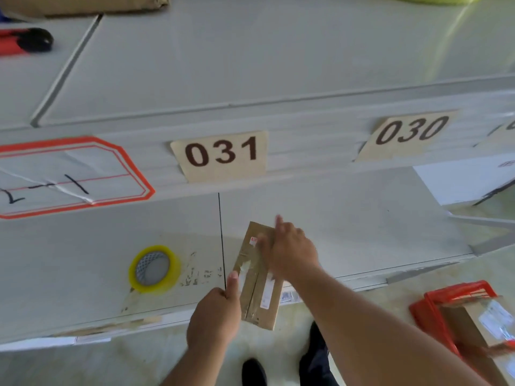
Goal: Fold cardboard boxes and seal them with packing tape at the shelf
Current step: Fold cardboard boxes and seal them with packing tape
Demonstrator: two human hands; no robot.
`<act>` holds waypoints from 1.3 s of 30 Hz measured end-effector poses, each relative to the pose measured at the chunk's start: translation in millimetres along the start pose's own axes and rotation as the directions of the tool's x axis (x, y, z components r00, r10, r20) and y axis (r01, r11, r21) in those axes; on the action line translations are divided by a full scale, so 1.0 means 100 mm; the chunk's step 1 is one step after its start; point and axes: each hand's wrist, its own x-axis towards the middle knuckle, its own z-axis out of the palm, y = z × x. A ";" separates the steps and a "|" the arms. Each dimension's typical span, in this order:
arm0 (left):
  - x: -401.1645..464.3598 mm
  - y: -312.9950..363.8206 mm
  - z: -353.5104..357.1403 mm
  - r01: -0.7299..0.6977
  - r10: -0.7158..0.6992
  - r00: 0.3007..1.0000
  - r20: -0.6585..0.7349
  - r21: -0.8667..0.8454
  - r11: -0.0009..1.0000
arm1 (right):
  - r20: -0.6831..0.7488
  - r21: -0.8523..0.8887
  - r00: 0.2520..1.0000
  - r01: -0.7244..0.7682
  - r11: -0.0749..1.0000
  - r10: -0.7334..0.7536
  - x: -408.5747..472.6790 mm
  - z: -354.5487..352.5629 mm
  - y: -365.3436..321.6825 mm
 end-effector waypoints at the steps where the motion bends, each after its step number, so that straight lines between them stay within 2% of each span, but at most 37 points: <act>1: -0.03 0.01 0.00 0.047 -0.044 0.998 0.046 -0.073 0.996 | 0.026 0.093 0.997 -0.075 0.993 0.073 0.03 -0.08 0.04; 2: -0.04 0.02 0.01 0.086 -0.073 0.994 0.080 -0.172 0.981 | 0.042 0.169 0.996 -0.083 0.982 0.077 0.04 -0.15 0.08; 3: -0.06 0.01 0.01 0.105 -0.081 0.992 0.098 -0.260 0.960 | 0.021 0.198 0.999 -0.028 0.980 0.024 0.00 -0.23 0.10; 5: 0.01 -0.03 0.06 0.057 -0.029 0.996 0.081 -0.374 0.925 | -0.148 0.202 0.984 0.128 0.971 -0.099 -0.15 -0.33 0.10; 6: 0.04 -0.05 0.09 0.022 0.006 0.998 0.066 -0.418 0.908 | -0.294 0.184 0.942 0.224 0.957 -0.164 -0.26 -0.35 0.08; 8: 0.11 -0.04 0.16 0.018 0.020 0.998 0.064 -0.540 0.841 | -0.571 0.033 0.764 0.388 0.921 -0.301 -0.48 -0.28 0.04; 10: 0.11 0.07 0.16 0.026 0.022 0.997 0.071 -0.616 0.788 | -0.641 -0.130 0.642 0.449 0.884 -0.420 -0.65 -0.10 0.03; 12: 0.06 0.23 0.08 0.001 0.034 0.999 0.039 -0.676 0.737 | -0.646 -0.184 0.580 0.513 0.839 -0.496 -0.75 0.12 0.08; 13: 0.01 0.32 0.03 -0.008 0.035 0.999 0.022 -0.725 0.688 | -0.638 -0.174 0.573 0.543 0.821 -0.514 -0.81 0.21 0.09; 15: -0.02 0.45 -0.05 -0.087 0.074 0.996 -0.051 -0.760 0.644 | -0.607 -0.168 0.588 0.563 0.809 -0.535 -0.87 0.32 0.10; 18: -0.09 0.43 -0.13 -0.244 0.165 0.969 -0.185 -0.599 0.762 | -0.507 -0.155 0.657 0.567 0.809 -0.558 -1.04 0.36 0.04; 22: -0.13 0.19 -0.17 -0.338 0.286 0.941 -0.183 -0.575 0.745 | -0.328 -0.223 0.751 0.528 0.819 -0.573 -1.13 0.35 0.02; 25: -0.10 0.18 -0.15 -0.320 0.291 0.945 -0.149 -0.609 0.726 | -0.264 -0.194 0.856 0.404 0.894 -0.444 -1.02 0.26 -0.04; 28: -0.10 0.20 -0.16 -0.335 0.282 0.942 -0.181 -0.550 0.765 | -0.150 -0.117 0.949 0.262 0.958 -0.278 -0.77 0.00 -0.09; 30: -0.10 0.20 -0.18 -0.348 0.298 0.937 -0.180 -0.492 0.798 | -0.109 -0.008 0.986 0.124 0.992 -0.124 -0.56 -0.17 -0.09; 31: -0.12 0.20 -0.19 -0.362 0.316 0.932 -0.179 -0.475 0.802 | -0.079 0.099 0.997 0.016 0.995 -0.009 -0.47 -0.24 -0.05; 32: -0.12 0.19 -0.20 -0.388 0.336 0.921 -0.196 -0.416 0.822 | -0.052 0.228 0.994 -0.079 0.970 0.093 -0.40 -0.29 0.01; 33: -0.11 0.18 -0.22 -0.465 0.395 0.880 -0.263 -0.313 0.828 | -0.028 0.356 0.987 -0.137 0.925 0.157 -0.38 -0.31 0.08; 35: -0.10 0.22 -0.27 -0.646 0.604 0.703 -0.376 0.017 0.763 | -0.019 0.544 0.981 -0.152 0.825 0.193 -0.48 -0.22 0.25; 36: -0.12 0.26 -0.31 -0.667 0.685 0.638 -0.351 0.192 0.720 | -0.014 0.623 0.982 -0.139 0.770 0.188 -0.56 -0.18 0.30; 37: -0.16 0.33 -0.35 -0.642 0.710 0.658 -0.252 0.305 0.703 | 0.001 0.697 0.981 -0.139 0.703 0.192 -0.63 -0.12 0.31; 39: -0.32 0.47 -0.38 -0.506 0.577 0.817 -0.012 0.463 0.727 | 0.022 0.808 0.980 -0.133 0.574 0.196 -0.73 -0.02 0.28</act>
